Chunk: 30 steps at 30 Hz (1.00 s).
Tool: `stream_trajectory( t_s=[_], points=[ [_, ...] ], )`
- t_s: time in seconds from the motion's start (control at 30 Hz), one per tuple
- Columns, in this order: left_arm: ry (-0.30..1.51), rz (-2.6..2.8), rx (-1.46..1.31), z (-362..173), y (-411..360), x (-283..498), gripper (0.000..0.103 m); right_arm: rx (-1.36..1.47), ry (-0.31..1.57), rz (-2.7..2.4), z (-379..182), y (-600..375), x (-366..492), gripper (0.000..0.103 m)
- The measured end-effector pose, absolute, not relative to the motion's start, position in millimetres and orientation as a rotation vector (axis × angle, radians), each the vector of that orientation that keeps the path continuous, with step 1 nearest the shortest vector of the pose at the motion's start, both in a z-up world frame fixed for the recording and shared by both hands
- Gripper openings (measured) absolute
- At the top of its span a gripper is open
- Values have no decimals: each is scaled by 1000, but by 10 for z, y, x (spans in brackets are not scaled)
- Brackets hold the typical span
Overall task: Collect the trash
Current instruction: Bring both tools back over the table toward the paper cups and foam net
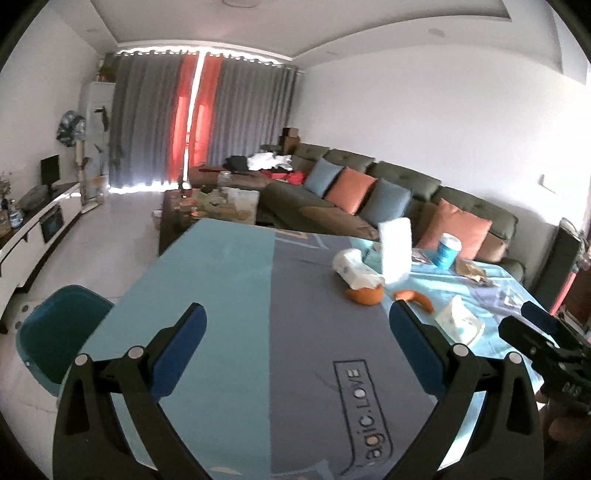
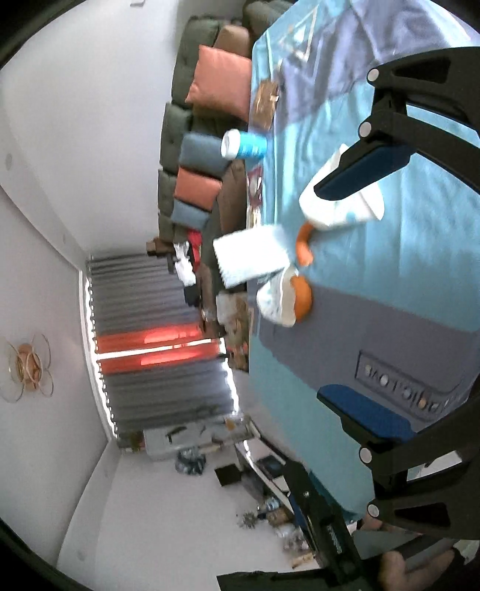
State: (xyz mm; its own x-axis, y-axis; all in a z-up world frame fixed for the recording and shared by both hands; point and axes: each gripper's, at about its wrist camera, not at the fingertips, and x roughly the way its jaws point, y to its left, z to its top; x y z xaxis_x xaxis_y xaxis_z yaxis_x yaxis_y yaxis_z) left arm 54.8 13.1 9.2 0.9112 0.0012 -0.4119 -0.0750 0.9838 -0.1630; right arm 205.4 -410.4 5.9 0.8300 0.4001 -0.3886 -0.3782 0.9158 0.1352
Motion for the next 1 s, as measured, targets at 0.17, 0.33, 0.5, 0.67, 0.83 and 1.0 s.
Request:
stream_trajectory(
  t_s=[0.17,0.33,0.5,0.67,0.83,1.0],
  points=[
    [445,3,-200,22,87,529,98,62,437,364,17,-4242,1988,96],
    [446,-13,-202,4,99,521,98,57,449,345,-9,-4268,1933,96],
    [457,-18,-202,-23,110,556,98,52,459,324,16,-4281,1968,96],
    [495,-54,-177,-65,77,744,98,29,481,309,2,-4306,2176,96],
    [519,-95,-152,-94,-32,1009,98,-18,516,324,32,-4285,2508,96],
    [539,-123,-149,-86,-149,1359,98,-44,539,341,89,-4274,2862,96]
  ],
)
